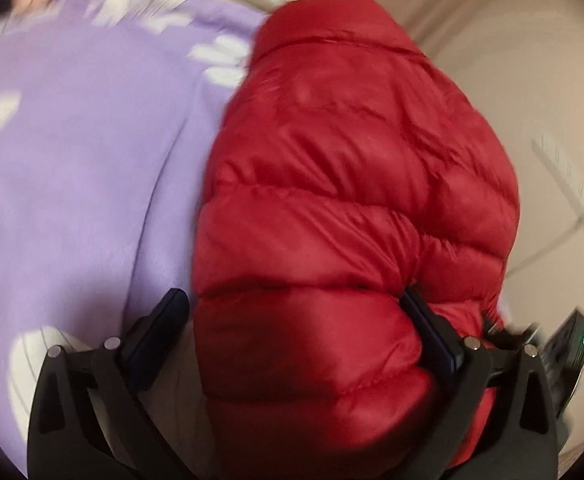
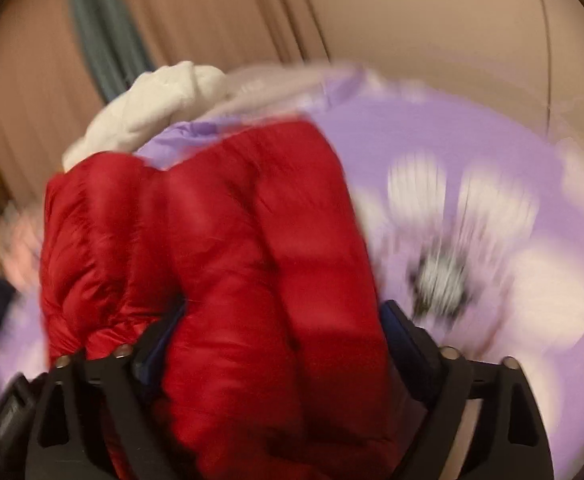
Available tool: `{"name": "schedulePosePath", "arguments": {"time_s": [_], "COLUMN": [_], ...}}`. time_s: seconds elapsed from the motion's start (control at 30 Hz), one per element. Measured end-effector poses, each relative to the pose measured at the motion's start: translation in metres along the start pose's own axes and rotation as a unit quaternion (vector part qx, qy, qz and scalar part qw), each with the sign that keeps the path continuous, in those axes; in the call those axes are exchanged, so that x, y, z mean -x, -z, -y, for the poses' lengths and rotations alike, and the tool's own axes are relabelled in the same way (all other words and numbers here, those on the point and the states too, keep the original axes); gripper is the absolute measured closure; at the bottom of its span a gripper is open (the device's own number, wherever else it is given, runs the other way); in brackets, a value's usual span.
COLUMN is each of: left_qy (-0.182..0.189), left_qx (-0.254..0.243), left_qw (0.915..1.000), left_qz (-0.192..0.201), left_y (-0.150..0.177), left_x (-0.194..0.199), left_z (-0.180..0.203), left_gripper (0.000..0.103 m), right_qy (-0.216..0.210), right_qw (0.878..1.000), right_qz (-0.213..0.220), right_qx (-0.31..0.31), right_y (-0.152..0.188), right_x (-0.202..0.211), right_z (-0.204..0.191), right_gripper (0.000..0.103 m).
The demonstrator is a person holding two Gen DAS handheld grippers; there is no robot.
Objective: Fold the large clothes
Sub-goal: 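Lift the folded red jacket off the bed with both tools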
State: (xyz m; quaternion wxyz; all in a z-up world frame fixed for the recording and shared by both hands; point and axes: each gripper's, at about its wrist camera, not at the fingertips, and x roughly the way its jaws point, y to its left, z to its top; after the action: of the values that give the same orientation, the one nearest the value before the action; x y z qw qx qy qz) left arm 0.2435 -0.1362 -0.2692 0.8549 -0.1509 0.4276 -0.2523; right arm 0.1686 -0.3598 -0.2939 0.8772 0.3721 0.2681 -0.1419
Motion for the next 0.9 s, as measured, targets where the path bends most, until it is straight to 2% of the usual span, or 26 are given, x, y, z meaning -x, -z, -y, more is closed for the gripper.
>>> {"name": "schedulePosePath", "arguments": {"time_s": [0.03,0.1,0.17,0.27,0.43,0.53,0.63,0.73,0.83,0.9], "left_qy": [-0.018,-0.055,-0.056,-0.021,-0.019,0.002,0.045,0.078,0.105,0.115], "left_qx": [-0.016,-0.05,-0.047,-0.012,-0.013,0.003,0.032,0.043,0.039,0.032], "left_qw": [0.9997,0.9968,0.9968,0.9997,0.9996,0.9985,0.9936,0.9876,0.9829,0.9815], "left_qz": [0.008,0.031,0.031,0.002,-0.016,-0.054,-0.098,-0.129,-0.146,-0.149], "left_y": [0.002,0.005,0.007,0.004,-0.005,-0.024,-0.037,-0.042,-0.045,-0.047], "left_x": [0.003,0.007,0.004,-0.001,-0.003,-0.006,-0.008,-0.013,-0.022,-0.033], "left_z": [0.007,0.021,0.024,0.014,0.017,0.005,-0.009,-0.016,-0.013,-0.005], "left_gripper": [0.0,0.0,0.0,0.0,0.0,0.0,0.0,0.0,0.0,0.0], "right_qy": [-0.008,0.023,0.054,0.037,0.018,-0.009,-0.048,-0.089,-0.122,-0.123], "right_qw": [1.0,0.999,0.996,0.998,0.999,0.999,0.995,0.987,0.981,0.982], "right_qz": [0.005,0.018,0.035,0.029,0.014,-0.027,-0.091,-0.13,-0.147,-0.139], "right_qx": [0.001,0.033,0.057,0.04,0.035,0.016,-0.002,-0.006,-0.026,-0.026], "right_y": [0.0,0.003,0.006,0.005,-0.003,-0.013,-0.024,-0.026,-0.025,-0.022], "right_x": [0.001,0.001,0.001,-0.004,-0.009,-0.007,-0.009,-0.016,-0.024,-0.026], "right_z": [0.002,-0.011,-0.023,-0.021,-0.02,-0.012,-0.009,-0.008,-0.008,-0.013], "right_gripper": [0.008,0.008,0.008,0.008,0.006,0.006,0.006,0.006,0.006,0.006]}}
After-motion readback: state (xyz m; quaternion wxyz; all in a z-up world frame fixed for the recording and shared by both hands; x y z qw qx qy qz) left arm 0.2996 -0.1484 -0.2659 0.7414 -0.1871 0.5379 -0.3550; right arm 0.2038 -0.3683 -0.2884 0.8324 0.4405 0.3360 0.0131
